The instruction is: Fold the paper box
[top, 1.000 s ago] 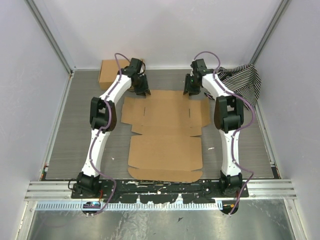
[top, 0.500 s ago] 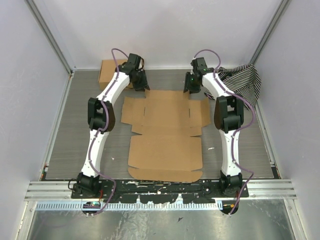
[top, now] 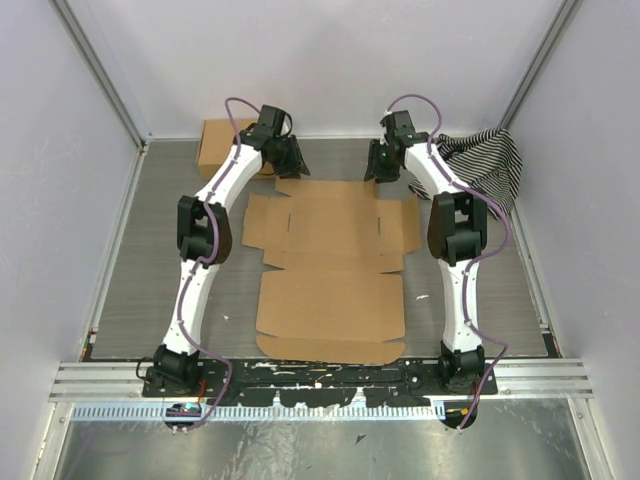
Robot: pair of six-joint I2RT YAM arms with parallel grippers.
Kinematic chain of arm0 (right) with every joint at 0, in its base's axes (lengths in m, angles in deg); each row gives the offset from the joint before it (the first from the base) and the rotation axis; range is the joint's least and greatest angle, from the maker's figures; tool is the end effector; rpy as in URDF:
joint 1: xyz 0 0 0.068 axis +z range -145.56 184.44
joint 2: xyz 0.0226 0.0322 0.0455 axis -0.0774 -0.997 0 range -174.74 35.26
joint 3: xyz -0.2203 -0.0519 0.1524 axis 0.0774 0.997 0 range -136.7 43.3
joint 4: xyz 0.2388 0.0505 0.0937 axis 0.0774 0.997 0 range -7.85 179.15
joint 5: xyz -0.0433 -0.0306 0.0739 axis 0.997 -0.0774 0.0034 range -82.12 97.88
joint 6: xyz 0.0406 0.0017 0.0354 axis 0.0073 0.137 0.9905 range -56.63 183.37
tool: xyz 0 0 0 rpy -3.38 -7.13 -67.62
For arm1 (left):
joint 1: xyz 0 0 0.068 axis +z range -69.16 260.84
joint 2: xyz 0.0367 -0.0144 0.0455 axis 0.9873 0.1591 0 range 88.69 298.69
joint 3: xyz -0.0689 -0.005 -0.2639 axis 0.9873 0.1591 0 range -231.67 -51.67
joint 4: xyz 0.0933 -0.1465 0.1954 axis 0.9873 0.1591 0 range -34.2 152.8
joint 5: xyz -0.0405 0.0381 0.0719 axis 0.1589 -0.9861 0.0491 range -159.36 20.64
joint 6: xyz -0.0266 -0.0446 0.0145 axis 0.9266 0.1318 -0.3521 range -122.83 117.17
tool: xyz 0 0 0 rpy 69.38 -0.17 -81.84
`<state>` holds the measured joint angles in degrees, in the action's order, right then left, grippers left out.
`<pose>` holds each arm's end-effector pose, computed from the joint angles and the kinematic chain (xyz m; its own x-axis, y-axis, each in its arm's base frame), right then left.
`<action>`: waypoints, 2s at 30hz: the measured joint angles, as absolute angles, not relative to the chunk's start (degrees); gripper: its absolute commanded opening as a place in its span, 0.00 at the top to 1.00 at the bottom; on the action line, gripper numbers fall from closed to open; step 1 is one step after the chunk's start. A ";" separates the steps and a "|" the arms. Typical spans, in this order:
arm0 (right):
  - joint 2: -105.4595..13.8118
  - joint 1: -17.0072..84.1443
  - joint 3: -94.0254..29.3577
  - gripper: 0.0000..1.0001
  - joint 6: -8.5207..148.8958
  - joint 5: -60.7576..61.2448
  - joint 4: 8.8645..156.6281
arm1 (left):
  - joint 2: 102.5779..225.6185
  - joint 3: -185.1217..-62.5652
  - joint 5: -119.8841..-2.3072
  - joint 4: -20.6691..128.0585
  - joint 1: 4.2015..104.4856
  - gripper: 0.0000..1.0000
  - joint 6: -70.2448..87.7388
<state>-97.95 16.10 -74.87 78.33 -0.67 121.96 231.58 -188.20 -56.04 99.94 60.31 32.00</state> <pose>0.5042 0.1094 0.2111 -0.8468 0.0857 -0.5249 -0.0676 0.9616 0.2661 0.5120 -0.2006 0.2214 -0.8665 -0.2688 -0.4206 -0.0199 0.8605 -0.5091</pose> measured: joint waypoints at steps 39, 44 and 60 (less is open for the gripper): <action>-104.62 17.30 -77.12 0.58 80.43 -4.26 121.00 | 229.70 -185.84 -57.70 106.45 68.16 0.75 33.09; -104.62 17.04 -77.12 0.58 80.43 -4.89 120.98 | 233.55 -188.18 -59.25 109.12 67.46 0.92 32.26; -104.62 16.58 -76.90 0.58 80.52 -6.36 120.70 | 234.03 -188.18 -64.23 110.17 67.46 0.88 30.60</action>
<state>-104.62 16.58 -76.90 80.52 -6.36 120.70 234.03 -188.18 -64.23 110.17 67.46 30.60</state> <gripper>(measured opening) 0.421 0.113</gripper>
